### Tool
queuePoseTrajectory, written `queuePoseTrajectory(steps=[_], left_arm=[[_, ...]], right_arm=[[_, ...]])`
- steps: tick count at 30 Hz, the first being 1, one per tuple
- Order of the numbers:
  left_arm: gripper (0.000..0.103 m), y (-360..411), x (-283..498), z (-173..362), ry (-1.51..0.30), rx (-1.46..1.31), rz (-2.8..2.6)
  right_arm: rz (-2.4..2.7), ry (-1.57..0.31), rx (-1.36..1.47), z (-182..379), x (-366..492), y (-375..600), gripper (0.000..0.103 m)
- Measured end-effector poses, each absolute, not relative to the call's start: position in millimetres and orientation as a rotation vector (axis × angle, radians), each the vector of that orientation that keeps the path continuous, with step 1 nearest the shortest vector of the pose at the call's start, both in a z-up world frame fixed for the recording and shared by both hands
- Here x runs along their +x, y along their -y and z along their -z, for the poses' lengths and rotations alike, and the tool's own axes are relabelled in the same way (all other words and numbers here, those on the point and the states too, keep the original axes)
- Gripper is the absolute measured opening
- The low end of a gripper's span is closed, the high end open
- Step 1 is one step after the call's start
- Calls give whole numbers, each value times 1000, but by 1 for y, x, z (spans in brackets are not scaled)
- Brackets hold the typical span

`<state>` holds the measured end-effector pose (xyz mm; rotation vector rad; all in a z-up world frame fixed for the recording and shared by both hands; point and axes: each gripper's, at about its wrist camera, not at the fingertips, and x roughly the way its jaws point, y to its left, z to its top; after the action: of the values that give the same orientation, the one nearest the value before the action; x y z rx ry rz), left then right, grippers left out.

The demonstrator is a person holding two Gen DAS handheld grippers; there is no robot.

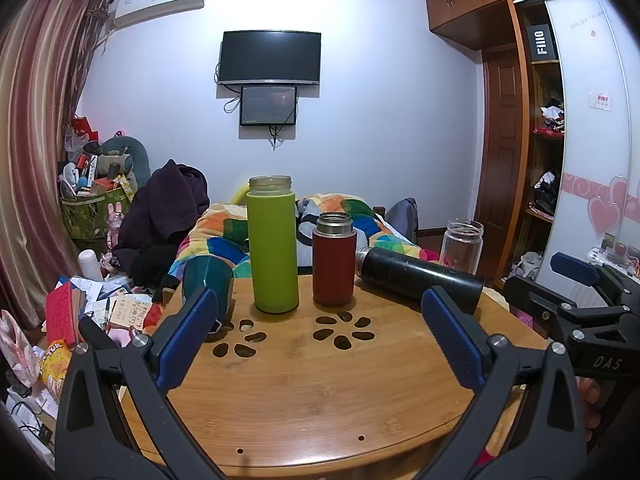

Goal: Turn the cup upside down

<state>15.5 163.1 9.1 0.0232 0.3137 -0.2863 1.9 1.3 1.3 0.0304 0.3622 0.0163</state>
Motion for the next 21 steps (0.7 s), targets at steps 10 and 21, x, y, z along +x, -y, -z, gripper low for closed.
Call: queuePoseTrajectory(steps=[10, 21], left_arm=[[103, -163, 15, -10, -314, 22, 290], [103, -165, 12, -13, -311, 14, 288]], right_arm=[[-15, -363, 31, -2, 2, -1, 103], [-13, -362, 30, -2, 1, -2, 103]])
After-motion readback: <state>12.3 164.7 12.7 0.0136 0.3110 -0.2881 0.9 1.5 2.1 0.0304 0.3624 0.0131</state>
